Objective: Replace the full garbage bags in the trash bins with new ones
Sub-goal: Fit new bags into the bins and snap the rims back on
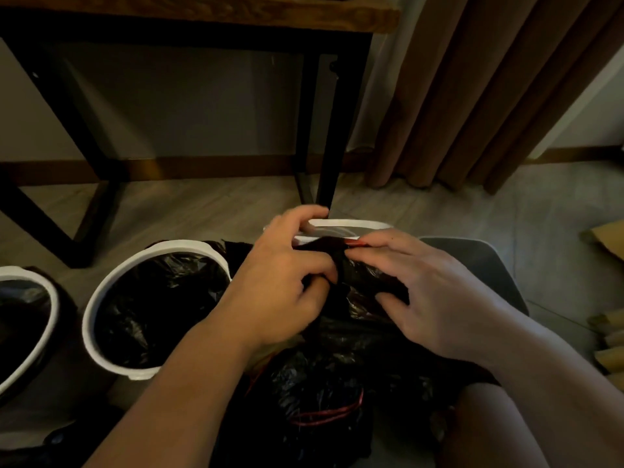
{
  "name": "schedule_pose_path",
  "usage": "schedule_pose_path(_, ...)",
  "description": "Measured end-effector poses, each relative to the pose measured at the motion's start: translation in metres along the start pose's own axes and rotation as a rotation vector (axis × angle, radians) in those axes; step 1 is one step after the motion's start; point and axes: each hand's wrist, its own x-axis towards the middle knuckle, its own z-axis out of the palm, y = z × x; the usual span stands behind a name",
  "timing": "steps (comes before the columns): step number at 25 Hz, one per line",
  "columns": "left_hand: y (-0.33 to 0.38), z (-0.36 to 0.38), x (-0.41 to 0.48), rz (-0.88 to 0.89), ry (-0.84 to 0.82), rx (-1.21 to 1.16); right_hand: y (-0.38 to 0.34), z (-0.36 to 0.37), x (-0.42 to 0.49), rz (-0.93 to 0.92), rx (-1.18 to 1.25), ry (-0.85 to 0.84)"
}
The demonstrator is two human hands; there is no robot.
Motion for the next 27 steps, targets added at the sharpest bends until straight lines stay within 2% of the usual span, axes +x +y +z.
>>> schedule_pose_path(5, -0.010, -0.005, 0.006, -0.065, -0.099, 0.281, -0.002, -0.017, -0.011, -0.087, 0.010, 0.157)
schedule_pose_path(10, -0.025, -0.023, 0.005, -0.123, 0.162, 0.279, 0.027, -0.019, -0.022, 0.080, -0.159, 0.261)
schedule_pose_path(12, -0.031, -0.030, 0.004, -0.107, 0.229, 0.318, 0.039, -0.011, -0.028, 0.089, -0.196, 0.343)
schedule_pose_path(16, -0.033, -0.038, 0.002, -0.127, 0.321, 0.329, 0.055, 0.012, -0.038, 0.131, -0.145, 0.504)
schedule_pose_path(20, -0.037, -0.042, -0.005, -0.193, 0.317, 0.466, 0.056, 0.022, -0.042, 0.139, -0.142, 0.465)
schedule_pose_path(23, -0.045, -0.044, -0.006, -0.189, 0.217, 0.397, 0.061, 0.020, -0.046, 0.123, -0.180, 0.395)
schedule_pose_path(27, -0.046, -0.043, -0.008, -0.194, 0.188, 0.365, 0.067, 0.012, -0.052, 0.243, -0.254, 0.345)
